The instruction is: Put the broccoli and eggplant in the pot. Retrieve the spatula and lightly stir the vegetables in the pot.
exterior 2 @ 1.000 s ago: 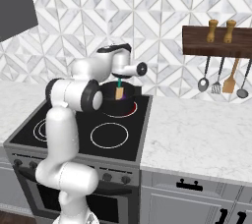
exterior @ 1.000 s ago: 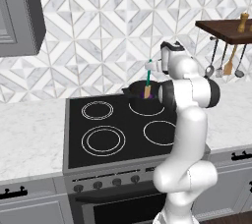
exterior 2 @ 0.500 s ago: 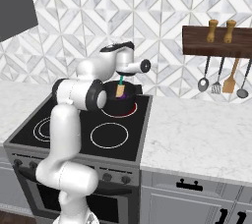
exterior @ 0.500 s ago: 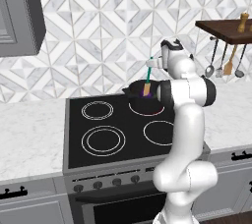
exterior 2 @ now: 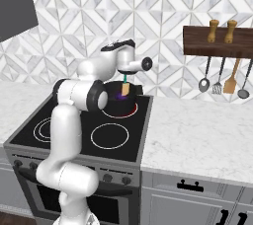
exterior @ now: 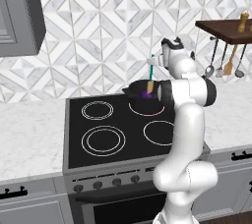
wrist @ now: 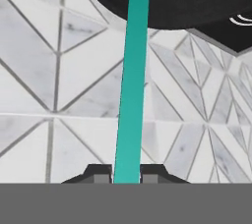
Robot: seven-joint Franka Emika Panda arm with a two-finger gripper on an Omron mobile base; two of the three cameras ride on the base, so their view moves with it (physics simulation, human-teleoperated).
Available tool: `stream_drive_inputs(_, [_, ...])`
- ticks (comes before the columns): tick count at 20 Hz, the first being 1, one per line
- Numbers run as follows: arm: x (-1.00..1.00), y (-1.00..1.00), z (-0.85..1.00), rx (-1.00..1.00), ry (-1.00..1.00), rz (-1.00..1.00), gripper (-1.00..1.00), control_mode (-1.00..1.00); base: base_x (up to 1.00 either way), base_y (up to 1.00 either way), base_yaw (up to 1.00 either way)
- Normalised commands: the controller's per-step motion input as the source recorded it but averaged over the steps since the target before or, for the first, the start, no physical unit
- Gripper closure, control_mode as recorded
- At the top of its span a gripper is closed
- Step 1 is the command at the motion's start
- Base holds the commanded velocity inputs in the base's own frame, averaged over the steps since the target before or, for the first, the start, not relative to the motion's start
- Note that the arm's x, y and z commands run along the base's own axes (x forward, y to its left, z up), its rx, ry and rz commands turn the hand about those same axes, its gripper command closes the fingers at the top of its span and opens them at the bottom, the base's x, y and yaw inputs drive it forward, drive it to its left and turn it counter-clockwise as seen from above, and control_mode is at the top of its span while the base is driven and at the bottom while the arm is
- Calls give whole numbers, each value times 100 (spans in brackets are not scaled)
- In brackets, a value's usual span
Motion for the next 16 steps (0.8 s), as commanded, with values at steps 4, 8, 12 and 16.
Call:
stream_drive_inputs(4, [12, 0, -24, -1, 0, -4, 100, -100, 0, 0, 0])
stream_drive_inputs(8, [0, 4, -32, 0, 0, -1, 100, -100, 0, 0, 0])
stream_drive_inputs(12, [-24, 3, -16, 0, 3, 0, 100, -100, 0, 0, 0])
stream_drive_inputs(16, [-52, 23, -12, 2, 16, 0, 100, -100, 0, 0, 0])
